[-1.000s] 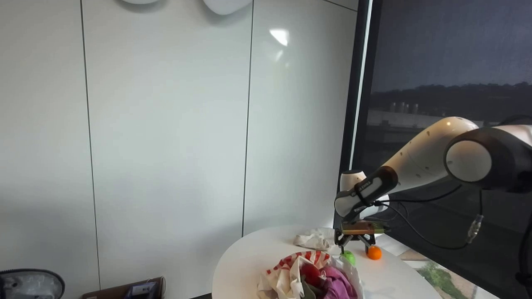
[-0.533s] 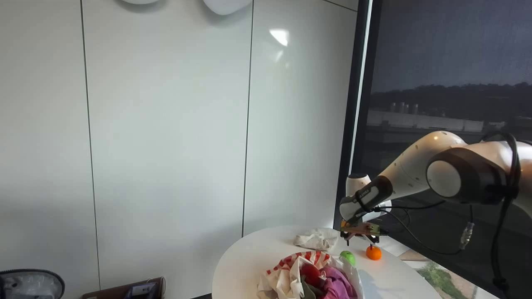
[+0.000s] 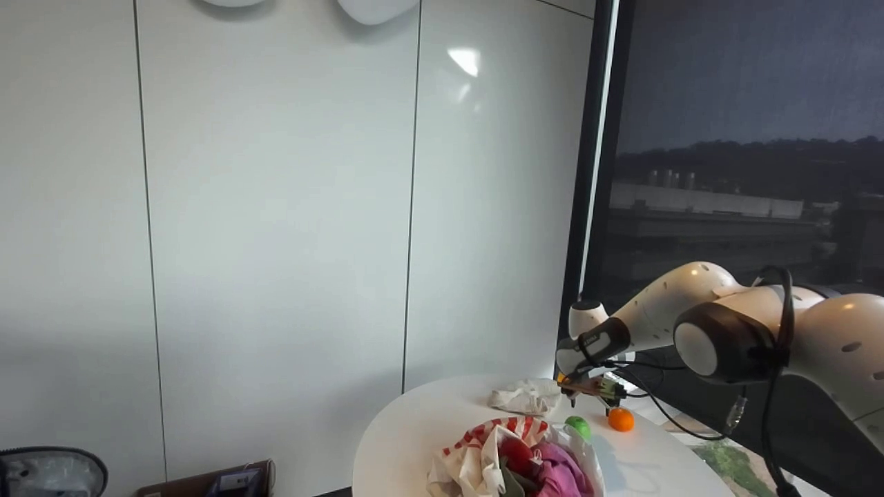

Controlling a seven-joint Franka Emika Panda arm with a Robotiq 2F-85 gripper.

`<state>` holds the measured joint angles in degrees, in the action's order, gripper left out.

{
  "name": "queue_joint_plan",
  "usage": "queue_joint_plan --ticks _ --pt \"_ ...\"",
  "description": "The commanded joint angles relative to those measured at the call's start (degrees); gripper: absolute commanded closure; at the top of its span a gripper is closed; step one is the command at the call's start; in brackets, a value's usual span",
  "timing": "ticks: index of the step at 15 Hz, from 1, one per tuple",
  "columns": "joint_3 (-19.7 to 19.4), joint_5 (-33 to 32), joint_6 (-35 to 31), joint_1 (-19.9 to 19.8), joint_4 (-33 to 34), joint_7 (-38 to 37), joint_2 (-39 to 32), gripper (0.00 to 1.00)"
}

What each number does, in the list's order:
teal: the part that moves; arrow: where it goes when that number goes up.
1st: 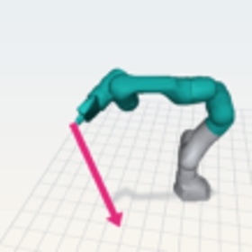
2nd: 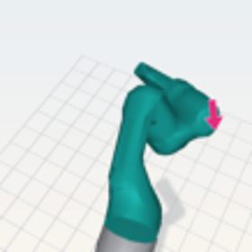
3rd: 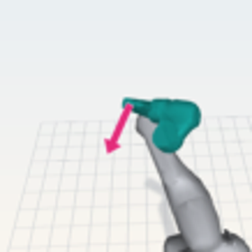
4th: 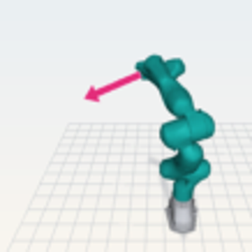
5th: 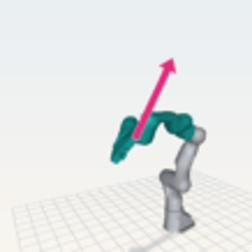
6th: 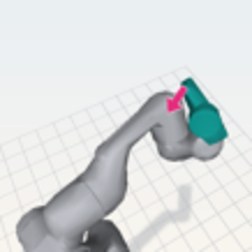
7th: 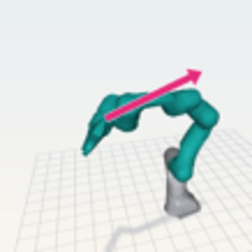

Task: Put the yellow container, moose, radish and pink t-shirt in the plastic bag.

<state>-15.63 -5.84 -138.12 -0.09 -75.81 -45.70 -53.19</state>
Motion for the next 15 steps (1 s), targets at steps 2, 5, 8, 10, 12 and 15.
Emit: queue_joint_plan --ticks 2,5,8,10,12,15 --pt "2.45 4.38 5.98 -3.23 14.82 0.14 -9.50 0.00" --pt "2.90 4.60 7.22 -3.79 20.50 0.50 -13.74 0.00" --pt "3.38 4.65 9.76 -4.39 25.90 0.55 -17.83 0.00" --pt "3.19 4.24 11.14 -4.51 29.09 0.38 -20.40 0.00" --pt "3.16 4.13 12.34 -4.89 32.11 0.36 -22.73 0.00" --pt "2.57 3.22 12.02 -5.02 35.75 0.55 -25.70 0.26"
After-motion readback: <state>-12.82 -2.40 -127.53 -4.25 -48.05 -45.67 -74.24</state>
